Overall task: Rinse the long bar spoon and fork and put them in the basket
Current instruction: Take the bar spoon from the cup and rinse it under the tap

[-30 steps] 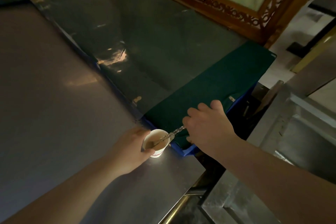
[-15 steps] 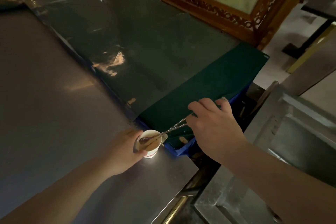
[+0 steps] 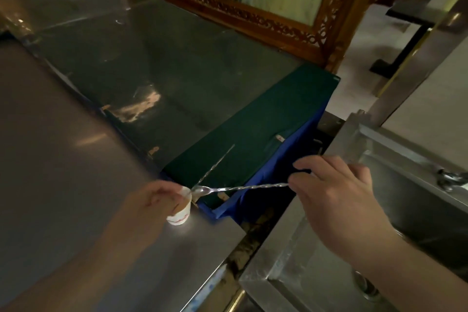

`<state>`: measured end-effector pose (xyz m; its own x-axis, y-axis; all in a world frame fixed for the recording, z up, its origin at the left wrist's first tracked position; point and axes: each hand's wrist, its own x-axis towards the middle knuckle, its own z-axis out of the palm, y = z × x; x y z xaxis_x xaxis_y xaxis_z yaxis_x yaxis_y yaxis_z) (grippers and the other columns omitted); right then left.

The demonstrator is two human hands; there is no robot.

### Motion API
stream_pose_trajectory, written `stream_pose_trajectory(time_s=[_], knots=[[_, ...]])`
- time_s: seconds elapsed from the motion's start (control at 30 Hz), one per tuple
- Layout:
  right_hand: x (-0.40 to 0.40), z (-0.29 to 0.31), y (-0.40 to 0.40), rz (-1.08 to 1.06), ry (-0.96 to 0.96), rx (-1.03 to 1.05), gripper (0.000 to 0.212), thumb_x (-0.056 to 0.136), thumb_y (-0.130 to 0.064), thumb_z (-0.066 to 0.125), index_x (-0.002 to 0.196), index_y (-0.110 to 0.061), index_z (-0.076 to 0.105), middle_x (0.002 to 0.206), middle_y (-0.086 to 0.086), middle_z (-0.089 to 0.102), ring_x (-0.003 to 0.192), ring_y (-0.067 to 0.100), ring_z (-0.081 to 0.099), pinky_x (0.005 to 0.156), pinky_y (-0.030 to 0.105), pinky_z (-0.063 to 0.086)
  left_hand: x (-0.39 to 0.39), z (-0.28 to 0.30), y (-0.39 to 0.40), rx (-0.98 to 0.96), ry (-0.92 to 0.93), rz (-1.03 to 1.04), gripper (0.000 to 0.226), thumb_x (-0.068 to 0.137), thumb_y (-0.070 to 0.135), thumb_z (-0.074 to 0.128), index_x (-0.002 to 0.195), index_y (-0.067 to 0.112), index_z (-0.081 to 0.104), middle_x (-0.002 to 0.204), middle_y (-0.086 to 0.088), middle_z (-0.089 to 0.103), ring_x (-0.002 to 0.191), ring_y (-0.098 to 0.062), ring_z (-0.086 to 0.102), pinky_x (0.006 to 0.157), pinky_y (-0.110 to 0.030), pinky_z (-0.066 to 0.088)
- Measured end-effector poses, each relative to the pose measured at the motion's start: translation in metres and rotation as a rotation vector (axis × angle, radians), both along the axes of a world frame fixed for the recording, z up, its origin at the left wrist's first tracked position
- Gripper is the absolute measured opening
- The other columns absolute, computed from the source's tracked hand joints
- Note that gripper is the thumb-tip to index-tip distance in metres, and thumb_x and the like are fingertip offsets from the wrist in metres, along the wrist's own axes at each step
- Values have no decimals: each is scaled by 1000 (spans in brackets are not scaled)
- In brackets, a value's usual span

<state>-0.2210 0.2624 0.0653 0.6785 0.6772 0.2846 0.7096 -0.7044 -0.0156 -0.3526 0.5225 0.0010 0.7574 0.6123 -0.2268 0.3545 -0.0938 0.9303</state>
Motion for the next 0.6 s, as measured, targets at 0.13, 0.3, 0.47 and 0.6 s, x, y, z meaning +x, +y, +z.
stream_pose_trajectory(time_s=[0.13, 0.3, 0.47, 0.6], knots=[[-3, -1, -58, -86, 38, 58, 15, 78, -17, 73, 86, -30, 72, 104, -9, 69, 94, 23, 64, 74, 47, 42, 31, 8, -55, -219, 40, -98, 21, 90, 19, 60, 82, 30, 77, 83, 5, 78, 64, -3, 68, 64, -25, 48], [4, -8, -146, -264, 84, 93, 20, 75, -18, 77, 90, -30, 73, 101, -9, 69, 90, 22, 65, 74, 44, 43, 83, 8, -136, -355, 34, -181, 21, 94, 17, 54, 91, 12, 74, 86, -4, 78, 62, -6, 61, 63, -27, 43], [10, -27, -250, -484, 161, 81, 25, 70, -13, 84, 88, -27, 76, 96, -6, 71, 82, 26, 68, 71, 45, 44, 140, -2, -240, -447, 58, -315, 16, 93, 12, 56, 94, 6, 71, 80, -6, 77, 61, -8, 59, 60, -25, 42], [11, -47, -322, -670, 302, 48, 20, 72, -15, 84, 86, -27, 77, 94, -5, 72, 83, 26, 69, 73, 45, 44, 183, -19, -322, -518, 104, -417, 12, 93, 12, 59, 94, 8, 70, 76, -3, 76, 63, -9, 60, 60, -23, 44]])
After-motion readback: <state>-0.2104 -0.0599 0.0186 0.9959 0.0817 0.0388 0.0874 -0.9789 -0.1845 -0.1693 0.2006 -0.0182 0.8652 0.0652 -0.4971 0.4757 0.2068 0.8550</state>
